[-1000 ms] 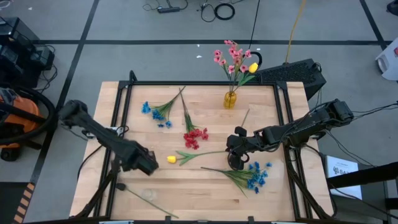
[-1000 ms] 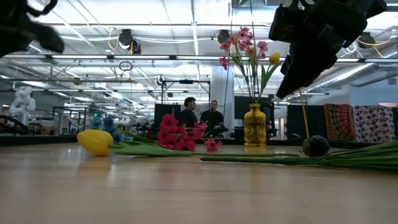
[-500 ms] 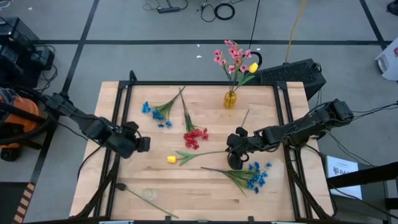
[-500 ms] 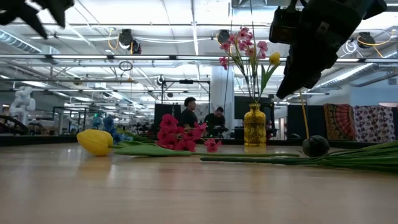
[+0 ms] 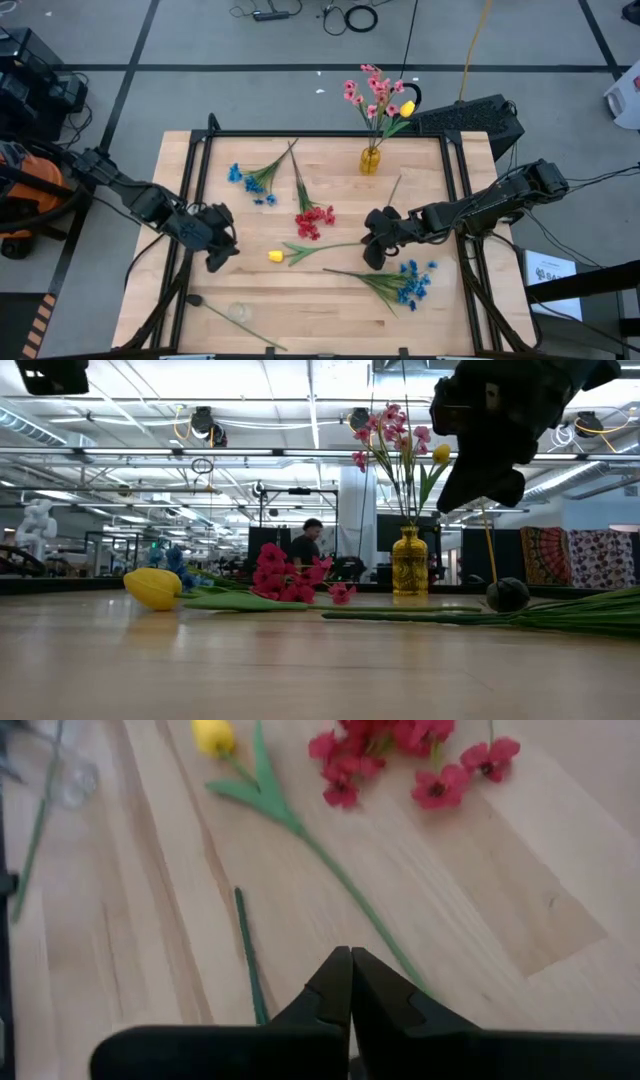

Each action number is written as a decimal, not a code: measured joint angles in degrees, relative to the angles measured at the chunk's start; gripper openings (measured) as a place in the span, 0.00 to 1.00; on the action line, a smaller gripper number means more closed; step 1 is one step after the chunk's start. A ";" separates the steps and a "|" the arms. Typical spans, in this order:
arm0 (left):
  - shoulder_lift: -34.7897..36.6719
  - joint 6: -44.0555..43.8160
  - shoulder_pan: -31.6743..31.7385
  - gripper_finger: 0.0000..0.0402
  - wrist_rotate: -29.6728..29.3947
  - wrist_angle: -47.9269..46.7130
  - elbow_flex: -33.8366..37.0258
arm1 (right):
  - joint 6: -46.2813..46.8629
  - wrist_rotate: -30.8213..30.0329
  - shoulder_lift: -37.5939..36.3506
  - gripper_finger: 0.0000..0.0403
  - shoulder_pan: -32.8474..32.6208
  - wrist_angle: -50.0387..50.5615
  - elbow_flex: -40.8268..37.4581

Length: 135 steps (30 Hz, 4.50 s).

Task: Sort flowers into vase by color
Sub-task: Put the bottom black flower into the transparent vase

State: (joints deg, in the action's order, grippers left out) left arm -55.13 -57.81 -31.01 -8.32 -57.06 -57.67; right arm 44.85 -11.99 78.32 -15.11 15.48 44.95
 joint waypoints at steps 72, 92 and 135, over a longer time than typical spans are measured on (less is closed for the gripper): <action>-30.51 11.66 -27.95 0.39 11.57 17.25 12.37 | 8.49 -4.41 0.01 0.00 0.02 -7.15 0.00; -35.65 15.01 -27.88 0.16 17.65 18.89 12.26 | 8.43 -4.41 0.01 0.00 0.01 -7.14 0.00; -34.87 35.82 -22.57 0.01 25.84 -32.58 -15.04 | 2.20 -4.63 0.03 0.00 0.00 -7.16 0.00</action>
State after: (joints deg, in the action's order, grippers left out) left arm -90.00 -22.00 -53.58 17.52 -89.64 -72.71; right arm 47.05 -16.62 78.34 -15.11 8.32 44.95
